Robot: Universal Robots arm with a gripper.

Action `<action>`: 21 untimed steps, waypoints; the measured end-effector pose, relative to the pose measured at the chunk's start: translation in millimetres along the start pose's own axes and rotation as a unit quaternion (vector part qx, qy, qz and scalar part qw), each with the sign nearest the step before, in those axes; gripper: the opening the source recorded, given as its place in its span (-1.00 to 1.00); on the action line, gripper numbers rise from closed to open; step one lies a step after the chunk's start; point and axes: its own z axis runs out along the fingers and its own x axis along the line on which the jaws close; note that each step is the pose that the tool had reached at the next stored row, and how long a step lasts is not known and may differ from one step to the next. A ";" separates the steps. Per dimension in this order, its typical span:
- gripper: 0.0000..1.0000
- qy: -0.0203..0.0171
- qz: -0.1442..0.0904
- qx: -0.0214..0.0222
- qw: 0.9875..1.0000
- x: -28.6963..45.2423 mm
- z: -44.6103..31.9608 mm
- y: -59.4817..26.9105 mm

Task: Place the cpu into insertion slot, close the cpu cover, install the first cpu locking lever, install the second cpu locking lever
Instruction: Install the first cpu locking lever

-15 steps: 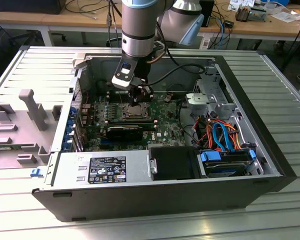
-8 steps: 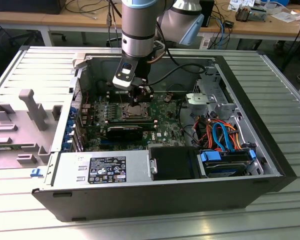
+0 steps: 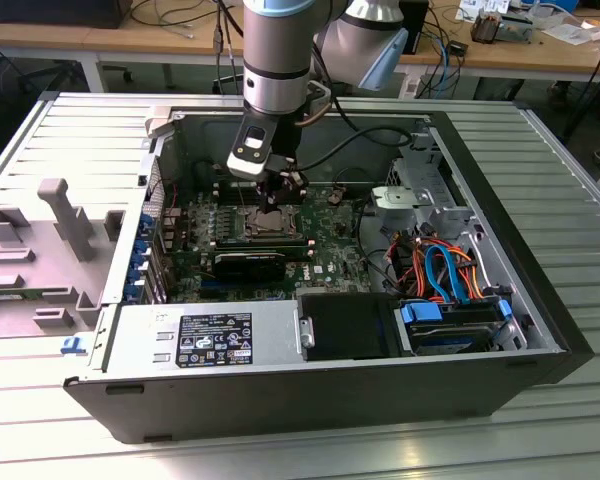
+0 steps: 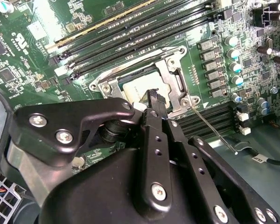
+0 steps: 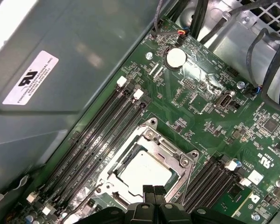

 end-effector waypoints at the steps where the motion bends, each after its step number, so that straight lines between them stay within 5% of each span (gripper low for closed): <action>1: -0.79 0.000 -0.001 0.000 1.000 0.0 0.0 0.0; 8: -0.79 -0.002 -0.034 0.000 0.999 0.0 0.0 0.0; 21: -0.79 -0.003 -0.056 0.000 0.998 0.0 0.0 0.0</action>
